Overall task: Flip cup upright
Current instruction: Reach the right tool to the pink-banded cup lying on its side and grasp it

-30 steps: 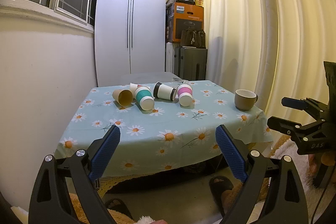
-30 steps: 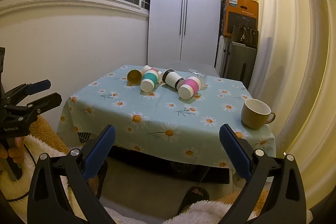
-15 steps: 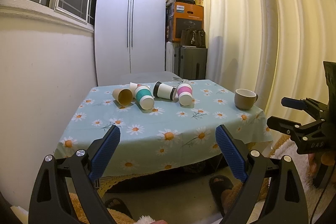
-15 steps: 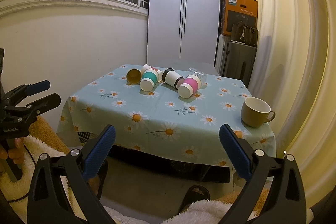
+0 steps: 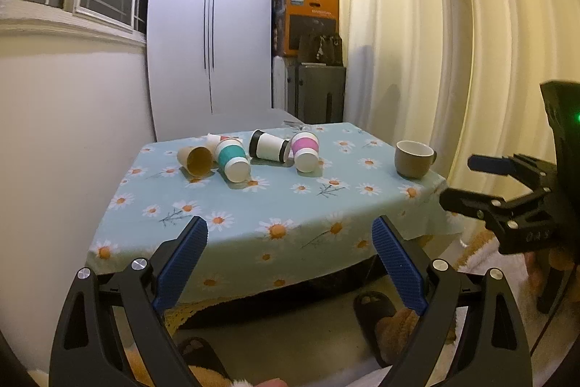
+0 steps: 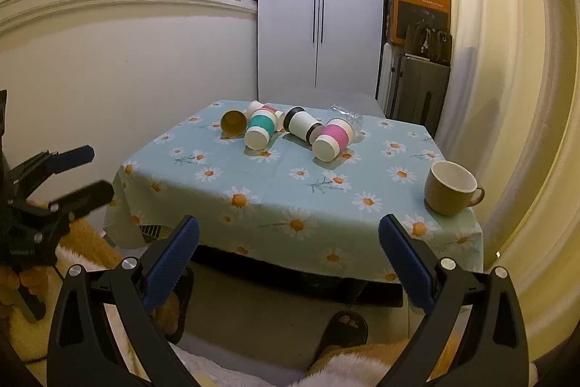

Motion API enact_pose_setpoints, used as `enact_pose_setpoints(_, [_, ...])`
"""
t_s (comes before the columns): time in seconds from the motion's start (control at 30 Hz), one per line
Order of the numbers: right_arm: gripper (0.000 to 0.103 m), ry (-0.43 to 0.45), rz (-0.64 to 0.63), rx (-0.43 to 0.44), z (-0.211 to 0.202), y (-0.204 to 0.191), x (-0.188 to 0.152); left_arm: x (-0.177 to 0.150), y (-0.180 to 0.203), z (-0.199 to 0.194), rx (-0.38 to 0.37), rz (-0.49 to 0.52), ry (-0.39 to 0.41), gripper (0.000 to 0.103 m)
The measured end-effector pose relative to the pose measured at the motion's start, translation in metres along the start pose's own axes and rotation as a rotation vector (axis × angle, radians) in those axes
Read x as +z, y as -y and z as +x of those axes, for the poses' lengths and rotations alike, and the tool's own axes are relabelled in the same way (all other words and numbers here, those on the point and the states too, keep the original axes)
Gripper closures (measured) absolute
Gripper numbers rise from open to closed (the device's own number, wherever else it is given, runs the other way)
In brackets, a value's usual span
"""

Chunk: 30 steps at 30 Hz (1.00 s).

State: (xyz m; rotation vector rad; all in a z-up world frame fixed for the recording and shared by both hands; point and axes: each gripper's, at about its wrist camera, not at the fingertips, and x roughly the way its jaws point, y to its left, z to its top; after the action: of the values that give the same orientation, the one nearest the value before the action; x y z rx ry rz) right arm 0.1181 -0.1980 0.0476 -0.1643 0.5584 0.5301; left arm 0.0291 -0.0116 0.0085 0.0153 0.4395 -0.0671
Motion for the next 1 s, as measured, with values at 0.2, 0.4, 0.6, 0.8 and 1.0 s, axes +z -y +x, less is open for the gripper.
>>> enact_pose_setpoints(0.2, [0.005, -0.076, 0.043, -0.014, 0.061, 0.030, 0.048, 0.036, -0.010, 0.045, -0.037, 0.001, -0.048, 0.013])
enact_pose_setpoints(0.4, [0.005, -0.181, 0.149, 0.032, 0.147, 0.070, 0.084, 0.061, -0.038, 0.117, -0.023, -0.023, -0.142, 0.013])
enact_pose_setpoints(0.6, [0.005, -0.278, 0.205, 0.050, 0.232, 0.098, 0.111, 0.074, -0.073, 0.191, -0.004, -0.094, -0.227, 0.013])
enact_pose_setpoints(0.8, [0.008, -0.417, 0.315, 0.078, 0.318, 0.123, 0.124, 0.085, -0.100, 0.253, -0.014, -0.174, -0.294, 0.013])
enact_pose_setpoints(1.0, [0.019, -0.502, 0.391, 0.089, 0.367, 0.138, 0.125, 0.077, -0.107, 0.278, -0.025, -0.179, -0.300, 0.013])
